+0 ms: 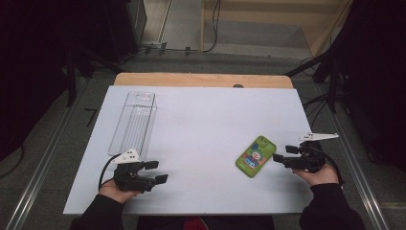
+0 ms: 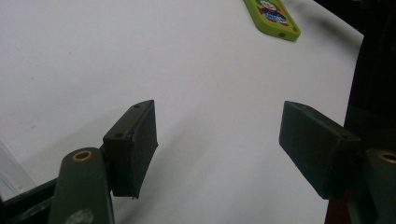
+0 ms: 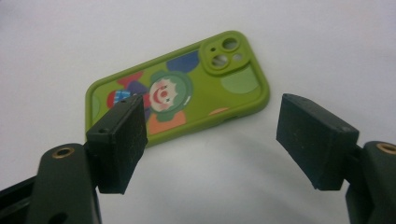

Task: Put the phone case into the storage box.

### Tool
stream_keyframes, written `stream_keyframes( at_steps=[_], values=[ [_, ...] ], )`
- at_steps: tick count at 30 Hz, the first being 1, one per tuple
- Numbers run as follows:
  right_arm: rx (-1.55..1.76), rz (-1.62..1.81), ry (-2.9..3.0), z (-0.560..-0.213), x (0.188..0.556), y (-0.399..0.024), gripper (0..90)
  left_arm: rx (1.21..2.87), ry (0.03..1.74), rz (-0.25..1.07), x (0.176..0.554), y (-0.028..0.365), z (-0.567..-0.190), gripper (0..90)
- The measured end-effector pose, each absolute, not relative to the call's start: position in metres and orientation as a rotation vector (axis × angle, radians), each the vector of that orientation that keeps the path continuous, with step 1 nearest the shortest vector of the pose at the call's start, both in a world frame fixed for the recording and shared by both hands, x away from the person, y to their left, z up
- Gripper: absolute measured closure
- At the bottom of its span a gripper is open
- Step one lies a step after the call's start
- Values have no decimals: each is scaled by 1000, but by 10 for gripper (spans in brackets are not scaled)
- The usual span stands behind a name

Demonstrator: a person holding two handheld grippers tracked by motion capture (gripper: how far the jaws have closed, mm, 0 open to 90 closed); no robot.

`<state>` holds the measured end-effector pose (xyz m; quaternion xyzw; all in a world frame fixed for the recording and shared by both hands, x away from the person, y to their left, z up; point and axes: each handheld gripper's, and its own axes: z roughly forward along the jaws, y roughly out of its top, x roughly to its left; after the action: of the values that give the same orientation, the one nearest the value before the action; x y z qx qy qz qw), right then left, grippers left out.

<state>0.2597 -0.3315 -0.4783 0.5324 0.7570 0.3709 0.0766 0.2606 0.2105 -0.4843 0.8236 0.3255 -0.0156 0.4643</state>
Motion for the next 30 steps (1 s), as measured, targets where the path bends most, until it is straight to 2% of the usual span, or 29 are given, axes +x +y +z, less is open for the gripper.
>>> stream_keyframes(
  at_steps=[1, 2, 3, 4, 5, 6, 7, 8, 9, 30],
  values=[
    [1598, 1120, 2263, -479, 261, -333, 269, 2026, 796, -39, 261, 210, -484, 287],
    [1599, 1127, 2256, -478, 262, -334, 368, 2024, 797, -38, 261, 210, -484, 287],
    [1599, 1127, 2256, -478, 262, -334, 368, 2024, 797, -38, 261, 210, -484, 287],
    [1590, 1153, 2246, -476, 261, -337, 582, 2025, 798, -37, 261, 210, -484, 287],
    [1600, 1166, 2243, -474, 261, -338, 658, 2026, 798, -35, 261, 210, -484, 288],
    [1600, 1166, 2243, -474, 261, -338, 658, 2026, 798, -35, 261, 210, -484, 287],
    [1598, 1170, 2239, -474, 261, -339, 730, 2026, 798, -34, 260, 210, -484, 287],
    [1611, 1147, 2236, -476, 262, -338, 843, 2024, 799, -33, 260, 210, -484, 287],
    [1619, 1139, 2250, -477, 264, -337, 877, 2024, 798, -33, 260, 210, -484, 288],
    [1711, 1015, 2307, -510, 275, -324, 878, 2022, 798, -34, 260, 210, -484, 288]
  ],
)
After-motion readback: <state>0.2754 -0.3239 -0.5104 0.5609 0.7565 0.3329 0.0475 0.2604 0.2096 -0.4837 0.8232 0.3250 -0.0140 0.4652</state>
